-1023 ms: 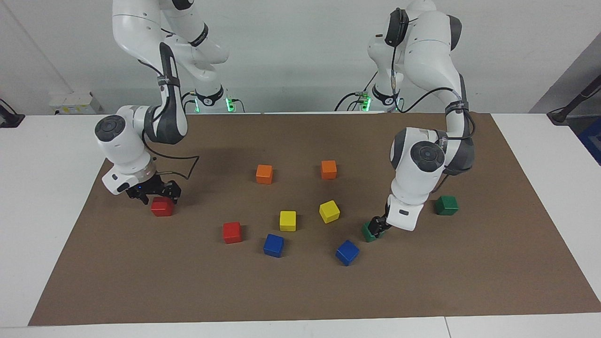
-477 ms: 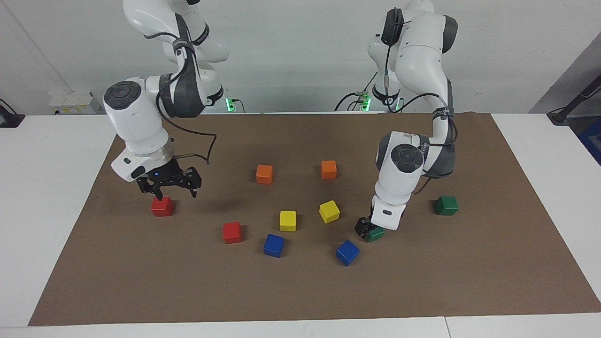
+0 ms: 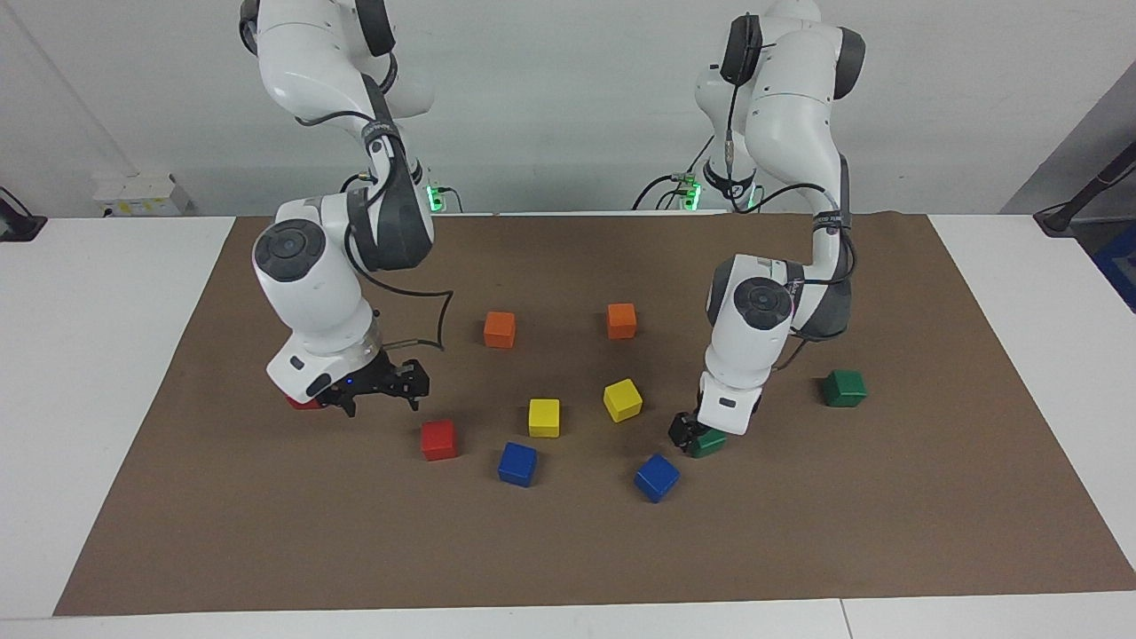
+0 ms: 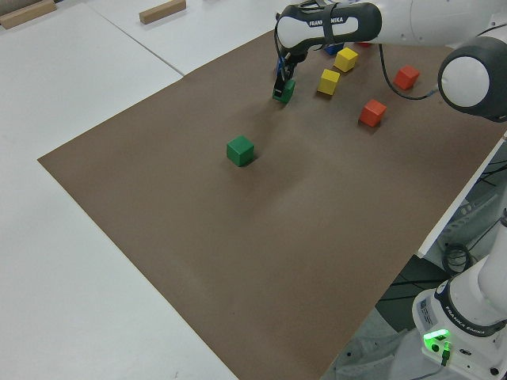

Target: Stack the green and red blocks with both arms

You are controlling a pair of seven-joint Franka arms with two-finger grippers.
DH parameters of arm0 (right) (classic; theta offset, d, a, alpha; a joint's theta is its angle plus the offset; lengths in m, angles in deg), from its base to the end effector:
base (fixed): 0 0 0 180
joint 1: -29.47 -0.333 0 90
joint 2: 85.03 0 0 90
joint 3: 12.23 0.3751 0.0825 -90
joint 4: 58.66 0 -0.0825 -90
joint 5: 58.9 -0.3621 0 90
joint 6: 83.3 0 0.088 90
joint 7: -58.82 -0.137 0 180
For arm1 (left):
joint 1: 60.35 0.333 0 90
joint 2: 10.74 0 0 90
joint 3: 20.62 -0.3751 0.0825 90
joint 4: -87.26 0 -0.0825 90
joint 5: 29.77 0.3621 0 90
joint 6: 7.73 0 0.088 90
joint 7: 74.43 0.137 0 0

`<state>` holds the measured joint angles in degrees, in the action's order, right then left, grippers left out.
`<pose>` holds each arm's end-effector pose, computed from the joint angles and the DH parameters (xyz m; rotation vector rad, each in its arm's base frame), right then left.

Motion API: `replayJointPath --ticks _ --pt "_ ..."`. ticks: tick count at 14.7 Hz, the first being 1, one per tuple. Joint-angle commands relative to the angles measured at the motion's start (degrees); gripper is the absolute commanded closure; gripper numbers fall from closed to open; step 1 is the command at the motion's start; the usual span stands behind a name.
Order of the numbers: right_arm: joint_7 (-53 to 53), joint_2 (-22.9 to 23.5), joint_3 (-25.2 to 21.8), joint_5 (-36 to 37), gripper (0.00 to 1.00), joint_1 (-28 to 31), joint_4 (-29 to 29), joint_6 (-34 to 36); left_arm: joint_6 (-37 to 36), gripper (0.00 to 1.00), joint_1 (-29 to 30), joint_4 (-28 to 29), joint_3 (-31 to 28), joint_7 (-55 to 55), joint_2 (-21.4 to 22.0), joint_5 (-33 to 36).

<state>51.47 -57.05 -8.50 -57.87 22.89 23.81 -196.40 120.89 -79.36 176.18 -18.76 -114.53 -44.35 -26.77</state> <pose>0.7014 0.1170 0.4441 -3.1191 -0.0780 -0.0696 0.6827 -0.2529 0.3479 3.0671 0.4816 0.1626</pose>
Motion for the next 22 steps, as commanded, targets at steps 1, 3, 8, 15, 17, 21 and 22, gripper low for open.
replayJointPath --ticks 1,3,8,15,17,21,22 --pt "-4.51 7.25 0.05 0.28 0.00 -3.07 -9.41 0.77 1.64 0.00 -0.58 3.19 -0.72 -1.21 2.24 1.04" --pt "-5.75 8.93 0.04 0.37 0.00 -5.01 -9.69 -1.42 1.47 0.00 -0.58 3.54 -0.72 -1.21 2.33 1.13" --pt "-6.98 9.46 0.13 2.83 0.00 -5.02 -5.31 -7.83 1.64 0.00 -0.58 4.33 -0.72 -1.21 2.59 1.13" --pt "-6.19 7.36 0.22 2.74 0.00 -3.26 0.93 -10.91 -6.13 1.00 0.03 -1.08 -0.63 -2.35 2.33 0.95" --pt "-5.49 6.13 0.13 2.74 0.00 -3.43 3.92 -12.06 -15.64 1.00 0.56 -6.55 -0.71 -1.13 1.88 1.31" --pt "-5.40 4.81 0.13 2.74 0.00 -3.87 7.79 -14.68 -22.08 1.00 7.92 -1.83 -0.98 17.10 11.62 0.61" --pt "-5.31 4.19 0.13 2.74 0.00 -3.61 9.37 -16.09 -23.40 1.00 10.12 -0.78 -0.98 22.12 13.03 0.60"
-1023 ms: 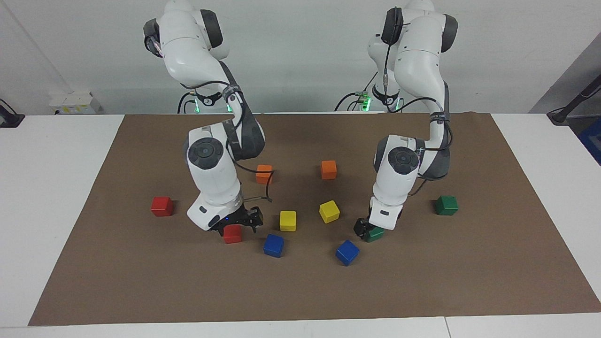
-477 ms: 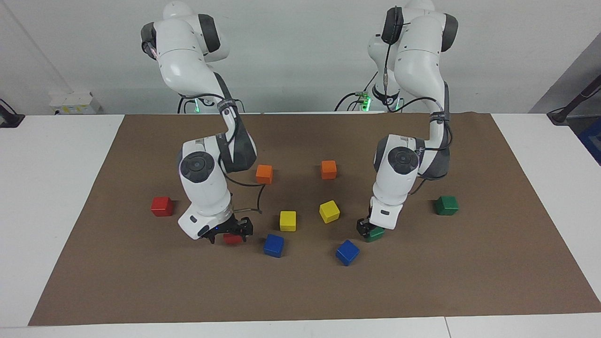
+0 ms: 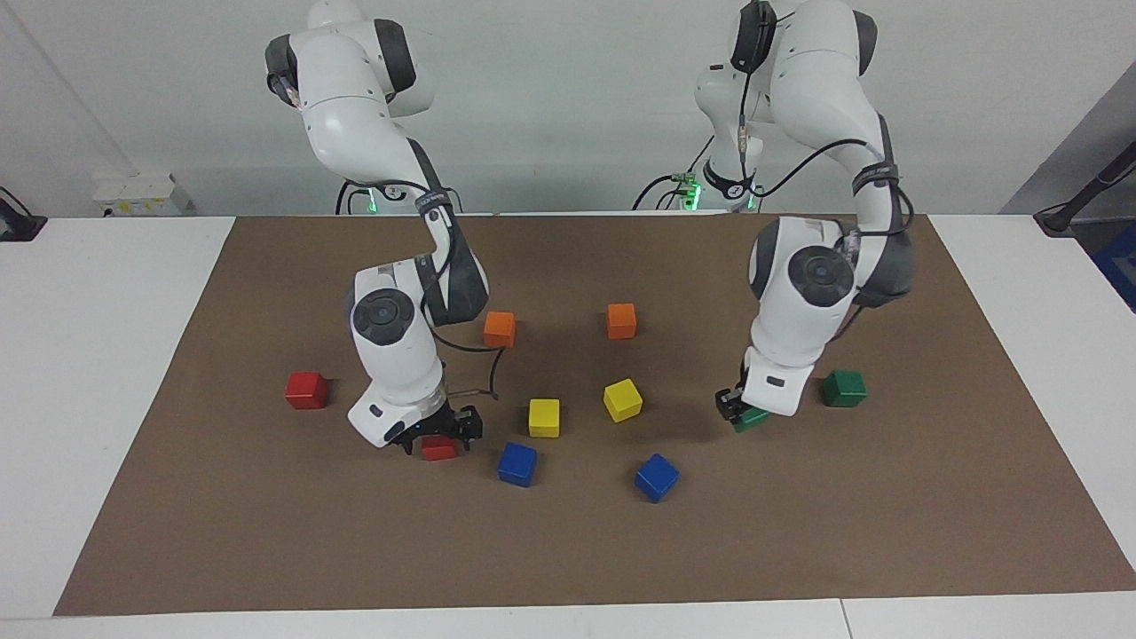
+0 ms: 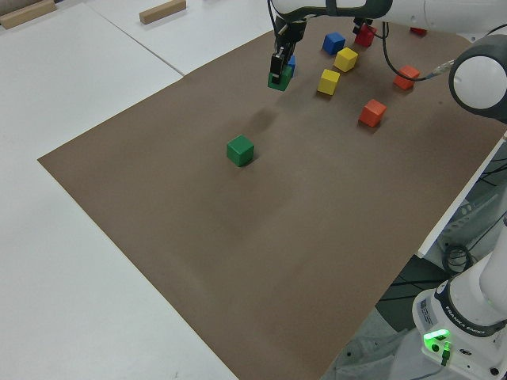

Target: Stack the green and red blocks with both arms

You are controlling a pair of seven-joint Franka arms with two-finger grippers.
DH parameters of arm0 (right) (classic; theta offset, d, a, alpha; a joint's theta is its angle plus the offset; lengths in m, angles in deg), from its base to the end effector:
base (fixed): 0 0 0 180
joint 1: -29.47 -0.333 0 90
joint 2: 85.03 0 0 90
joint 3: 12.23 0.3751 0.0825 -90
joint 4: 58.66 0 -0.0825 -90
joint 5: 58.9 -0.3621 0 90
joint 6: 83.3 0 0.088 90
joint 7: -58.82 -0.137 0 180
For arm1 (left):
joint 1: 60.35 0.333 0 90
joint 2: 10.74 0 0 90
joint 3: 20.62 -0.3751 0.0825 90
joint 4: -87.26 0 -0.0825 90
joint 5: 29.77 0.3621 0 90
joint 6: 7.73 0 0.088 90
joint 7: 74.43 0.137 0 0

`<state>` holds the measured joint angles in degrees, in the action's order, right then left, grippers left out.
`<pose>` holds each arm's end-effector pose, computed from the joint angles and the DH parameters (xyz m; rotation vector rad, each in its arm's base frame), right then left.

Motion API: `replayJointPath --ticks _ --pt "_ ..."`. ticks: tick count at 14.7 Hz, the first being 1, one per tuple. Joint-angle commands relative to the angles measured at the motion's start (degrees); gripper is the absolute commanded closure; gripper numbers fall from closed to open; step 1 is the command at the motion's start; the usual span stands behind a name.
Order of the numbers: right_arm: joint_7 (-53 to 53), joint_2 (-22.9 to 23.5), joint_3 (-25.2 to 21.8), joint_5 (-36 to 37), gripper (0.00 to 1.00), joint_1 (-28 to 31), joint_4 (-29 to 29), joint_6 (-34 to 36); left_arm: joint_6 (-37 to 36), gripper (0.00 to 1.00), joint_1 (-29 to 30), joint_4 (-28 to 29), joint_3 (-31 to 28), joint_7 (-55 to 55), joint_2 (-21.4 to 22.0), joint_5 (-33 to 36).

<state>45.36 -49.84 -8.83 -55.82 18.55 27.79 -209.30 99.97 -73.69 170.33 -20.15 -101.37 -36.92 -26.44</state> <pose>0.7133 0.1703 0.3429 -3.1309 -0.0513 -0.1217 0.6745 -0.1586 0.4525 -3.0667 -0.3256 0.0114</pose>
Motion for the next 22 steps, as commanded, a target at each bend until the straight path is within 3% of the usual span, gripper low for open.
replayJointPath --ticks 1,6,7,8,9,13,16,22 --pt "0.98 -3.19 0.46 0.70 0.00 0.82 6.53 -4.34 -3.10 1.00 6.38 5.43 0.41 12.93 6.22 0.28" --pt "1.33 -4.51 0.46 0.70 0.00 1.43 10.68 -8.39 0.65 1.00 14.30 10.33 0.41 27.81 7.98 0.28" --pt "1.33 -4.51 0.46 0.70 0.17 1.52 10.59 -8.31 3.28 1.00 15.01 12.44 0.41 29.57 8.60 0.19" --pt "0.99 -4.51 0.46 0.61 0.65 1.61 10.15 -7.44 5.92 1.00 15.36 14.90 0.41 31.06 9.47 0.19" --pt "0.90 -4.51 0.46 0.52 0.97 1.69 9.97 -7.34 7.34 1.00 16.06 16.40 0.41 33.43 9.83 0.19" --pt "0.98 -5.65 0.29 0.61 1.00 2.13 7.09 -2.97 7.88 1.00 16.77 17.20 0.41 37.06 10.10 0.19" --pt "1.68 -6.70 -0.15 0.79 1.00 3.27 0.06 7.40 10.07 1.00 17.38 19.13 0.41 37.06 10.18 -3.22" --pt "12.76 -9.87 0.29 -0.27 1.00 15.83 4.60 8.83 11.31 1.00 17.92 20.90 0.32 36.79 10.80 -6.66"
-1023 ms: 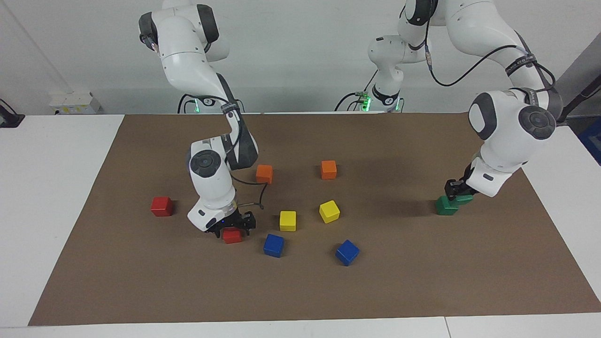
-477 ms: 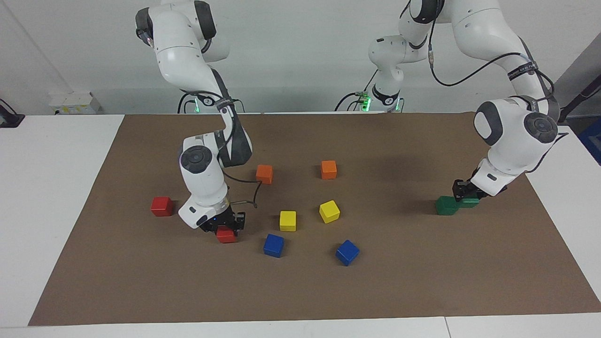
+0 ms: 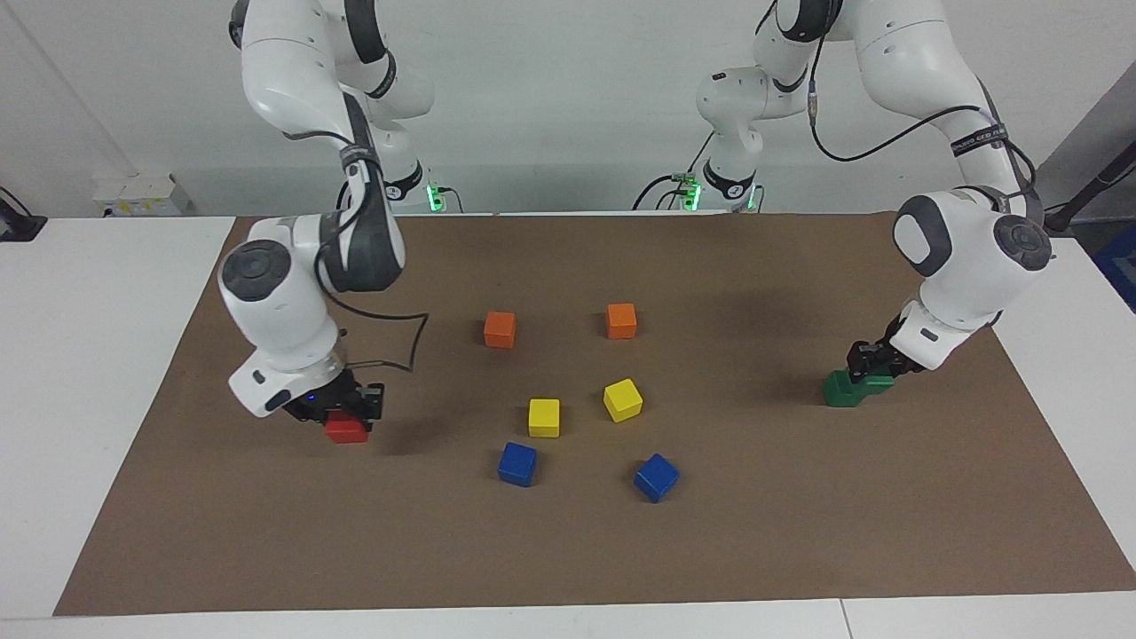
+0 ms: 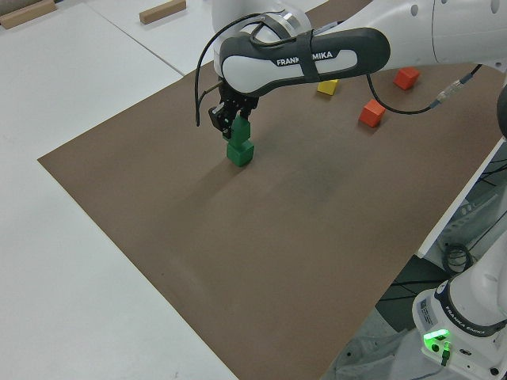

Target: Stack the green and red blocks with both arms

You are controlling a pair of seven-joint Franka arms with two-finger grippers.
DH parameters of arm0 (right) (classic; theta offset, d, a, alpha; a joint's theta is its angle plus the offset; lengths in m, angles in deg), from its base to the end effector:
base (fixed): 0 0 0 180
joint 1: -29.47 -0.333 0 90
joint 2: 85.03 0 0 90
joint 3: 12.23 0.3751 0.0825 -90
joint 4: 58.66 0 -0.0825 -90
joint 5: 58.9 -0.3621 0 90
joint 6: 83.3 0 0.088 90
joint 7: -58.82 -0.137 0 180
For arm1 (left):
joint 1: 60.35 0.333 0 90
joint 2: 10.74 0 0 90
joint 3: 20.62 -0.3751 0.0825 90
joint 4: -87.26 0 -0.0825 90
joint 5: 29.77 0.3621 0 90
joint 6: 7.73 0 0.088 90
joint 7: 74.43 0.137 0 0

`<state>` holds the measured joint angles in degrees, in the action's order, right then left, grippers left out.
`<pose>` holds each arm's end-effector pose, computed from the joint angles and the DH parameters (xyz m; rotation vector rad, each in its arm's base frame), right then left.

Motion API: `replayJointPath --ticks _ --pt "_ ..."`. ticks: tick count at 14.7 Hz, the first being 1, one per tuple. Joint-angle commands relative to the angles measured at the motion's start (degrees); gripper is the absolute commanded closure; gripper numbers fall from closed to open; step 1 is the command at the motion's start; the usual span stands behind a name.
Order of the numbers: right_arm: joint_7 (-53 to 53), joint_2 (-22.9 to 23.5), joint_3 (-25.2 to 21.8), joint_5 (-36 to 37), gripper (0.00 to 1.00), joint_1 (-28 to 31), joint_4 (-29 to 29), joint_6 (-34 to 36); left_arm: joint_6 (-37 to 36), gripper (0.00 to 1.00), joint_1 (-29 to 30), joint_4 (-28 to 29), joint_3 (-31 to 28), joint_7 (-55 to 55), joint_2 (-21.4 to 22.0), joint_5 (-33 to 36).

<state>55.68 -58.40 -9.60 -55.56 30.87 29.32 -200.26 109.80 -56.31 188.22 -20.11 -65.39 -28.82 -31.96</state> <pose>0.6990 0.0050 0.4226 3.1104 -0.0206 0.0666 0.6348 0.0366 0.4211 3.1000 -0.1204 -0.0345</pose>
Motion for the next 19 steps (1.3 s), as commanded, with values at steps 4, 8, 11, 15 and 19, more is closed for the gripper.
replayJointPath --ticks 4,8,11,15,19 --pt "5.25 -4.56 1.06 -0.62 1.00 7.82 9.75 -2.05 2.36 1.00 -0.17 3.71 0.28 1.34 2.88 -1.06" --pt "4.20 -7.72 1.15 -0.88 1.00 7.66 13.88 -2.84 3.77 1.00 -0.35 5.65 0.20 2.38 3.41 -0.88" --pt "3.23 -10.19 1.15 -2.11 1.00 6.95 17.22 -3.10 3.41 1.00 -0.08 5.65 0.20 3.62 3.50 -0.71" --pt "3.40 -12.03 1.24 -2.29 1.00 6.95 22.48 -7.75 3.76 1.00 0.18 5.65 0.20 3.62 3.41 -0.53" --pt "3.93 -12.74 1.24 -2.29 1.00 7.30 24.69 -9.61 4.03 1.00 0.18 5.65 0.19 3.80 3.06 -0.44"
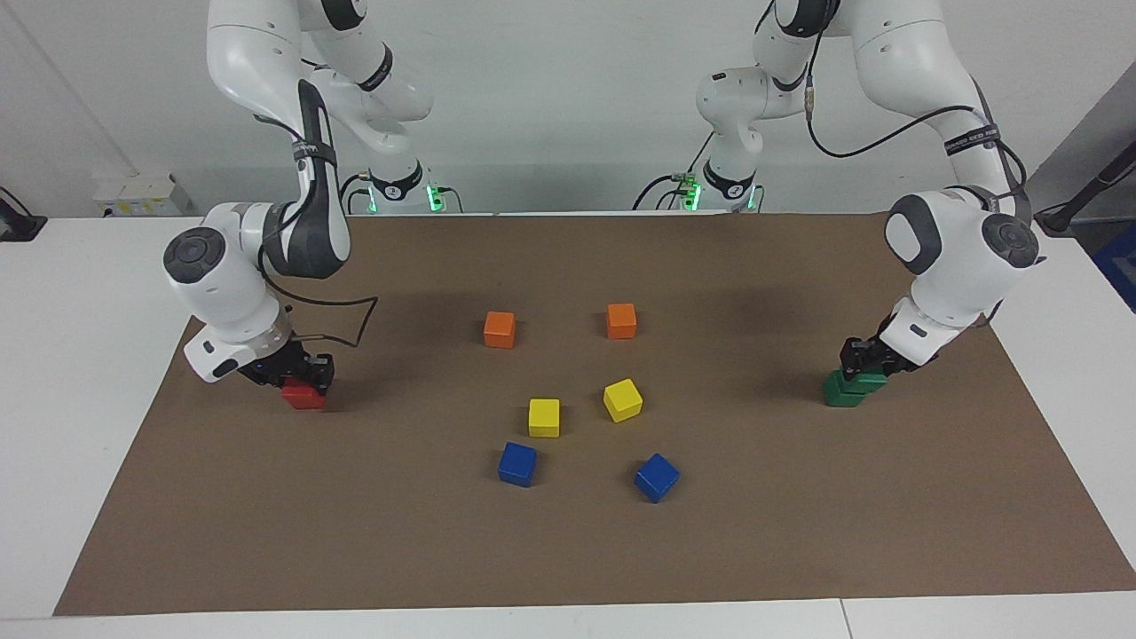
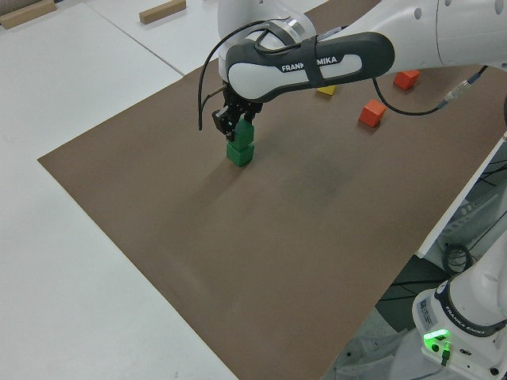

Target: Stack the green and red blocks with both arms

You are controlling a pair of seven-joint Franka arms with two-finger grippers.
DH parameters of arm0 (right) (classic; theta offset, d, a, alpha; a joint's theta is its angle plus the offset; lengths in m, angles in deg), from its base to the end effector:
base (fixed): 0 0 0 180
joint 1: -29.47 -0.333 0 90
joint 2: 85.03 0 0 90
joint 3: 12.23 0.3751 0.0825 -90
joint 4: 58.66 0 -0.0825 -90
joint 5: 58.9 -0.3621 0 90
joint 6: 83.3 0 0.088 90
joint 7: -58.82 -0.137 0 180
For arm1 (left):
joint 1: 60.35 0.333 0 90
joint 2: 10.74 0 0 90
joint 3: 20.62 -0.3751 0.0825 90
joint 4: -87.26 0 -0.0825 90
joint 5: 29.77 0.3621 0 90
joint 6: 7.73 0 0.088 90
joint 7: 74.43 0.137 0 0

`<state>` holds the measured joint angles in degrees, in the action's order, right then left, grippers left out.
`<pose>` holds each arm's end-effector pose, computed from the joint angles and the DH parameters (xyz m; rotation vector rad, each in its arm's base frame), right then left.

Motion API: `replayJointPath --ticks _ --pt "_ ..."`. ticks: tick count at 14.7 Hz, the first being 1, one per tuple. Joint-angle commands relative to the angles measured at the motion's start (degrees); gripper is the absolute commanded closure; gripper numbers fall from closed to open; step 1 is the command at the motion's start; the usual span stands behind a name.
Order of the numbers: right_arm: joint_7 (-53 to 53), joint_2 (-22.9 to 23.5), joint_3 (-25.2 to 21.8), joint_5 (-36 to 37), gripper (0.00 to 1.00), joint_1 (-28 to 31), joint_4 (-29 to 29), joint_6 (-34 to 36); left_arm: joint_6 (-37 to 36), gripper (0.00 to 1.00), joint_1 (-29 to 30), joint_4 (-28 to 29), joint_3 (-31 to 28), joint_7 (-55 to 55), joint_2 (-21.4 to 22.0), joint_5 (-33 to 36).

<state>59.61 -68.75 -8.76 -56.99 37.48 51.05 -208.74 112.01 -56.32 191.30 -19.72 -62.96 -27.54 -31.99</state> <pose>0.6102 -0.0529 0.3863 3.1310 -0.0757 -0.0147 0.6252 0.0321 0.4149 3.0953 -0.1943 -0.0220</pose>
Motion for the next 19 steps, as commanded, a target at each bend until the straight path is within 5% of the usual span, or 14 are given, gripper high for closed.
replayJointPath --ticks 1,13,15,17,19 --pt "0.26 -2.57 0.30 -0.86 1.00 0.78 3.41 -1.22 1.91 1.00 0.10 2.56 -0.29 1.37 1.60 -0.41" --pt "3.25 -3.71 0.30 -0.86 1.00 2.09 4.64 -0.87 4.10 0.95 -0.34 3.88 -0.20 1.37 1.42 -0.41" --pt "3.43 -3.89 0.30 -0.86 1.00 2.18 4.73 -0.78 4.19 0.63 -0.34 3.97 -0.20 1.37 1.42 -0.41" --pt "3.60 -3.97 0.22 -0.86 1.00 2.18 4.99 -0.87 4.28 0.00 -0.34 4.14 -0.20 1.28 1.42 -0.41" --pt "3.60 -3.97 0.21 -0.86 1.00 2.62 5.08 -0.78 4.37 0.00 -0.25 4.23 -0.20 1.37 1.42 -0.41"
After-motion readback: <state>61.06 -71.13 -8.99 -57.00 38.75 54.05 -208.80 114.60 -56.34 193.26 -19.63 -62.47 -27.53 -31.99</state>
